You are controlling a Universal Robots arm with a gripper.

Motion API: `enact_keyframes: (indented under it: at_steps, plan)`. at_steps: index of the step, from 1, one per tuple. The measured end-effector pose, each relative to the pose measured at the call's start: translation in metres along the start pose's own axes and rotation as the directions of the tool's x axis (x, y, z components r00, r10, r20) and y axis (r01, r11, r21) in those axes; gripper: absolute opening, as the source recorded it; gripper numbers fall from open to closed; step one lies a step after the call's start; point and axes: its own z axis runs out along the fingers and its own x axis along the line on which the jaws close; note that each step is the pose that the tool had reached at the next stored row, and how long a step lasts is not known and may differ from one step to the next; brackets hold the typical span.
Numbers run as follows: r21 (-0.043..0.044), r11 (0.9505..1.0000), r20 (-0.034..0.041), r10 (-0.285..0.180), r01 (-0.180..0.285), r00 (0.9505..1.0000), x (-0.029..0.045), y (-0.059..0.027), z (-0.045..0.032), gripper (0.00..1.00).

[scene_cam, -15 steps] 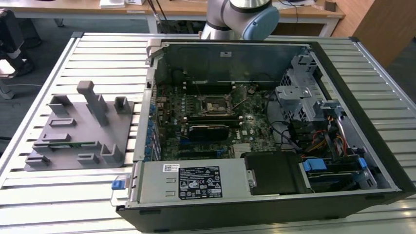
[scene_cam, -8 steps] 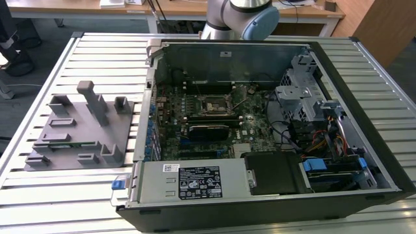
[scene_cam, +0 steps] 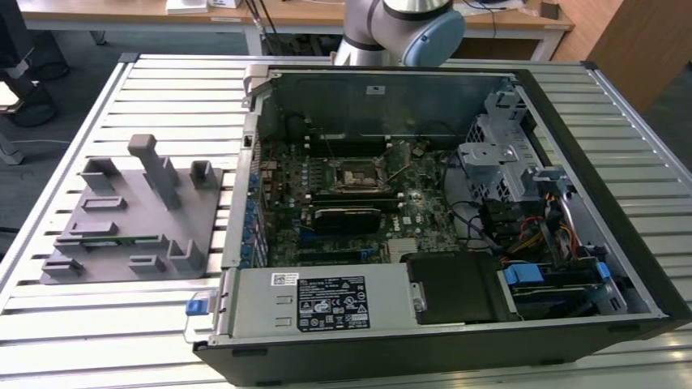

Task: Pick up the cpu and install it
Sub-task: 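Pick up the cpu and move it towards the insertion slot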

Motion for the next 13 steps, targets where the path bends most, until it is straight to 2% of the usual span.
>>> enact_keyframes:
  at_steps: [6,13]
  plan:
    - [0.0001,1.0,0.0,0.0,0.0,1.0,-0.0166,0.0001,0.0007,0.53]
    - [0.0,1.0,0.0001,0.0,0.0,1.0,-0.04,0.0002,0.0017,0.53]
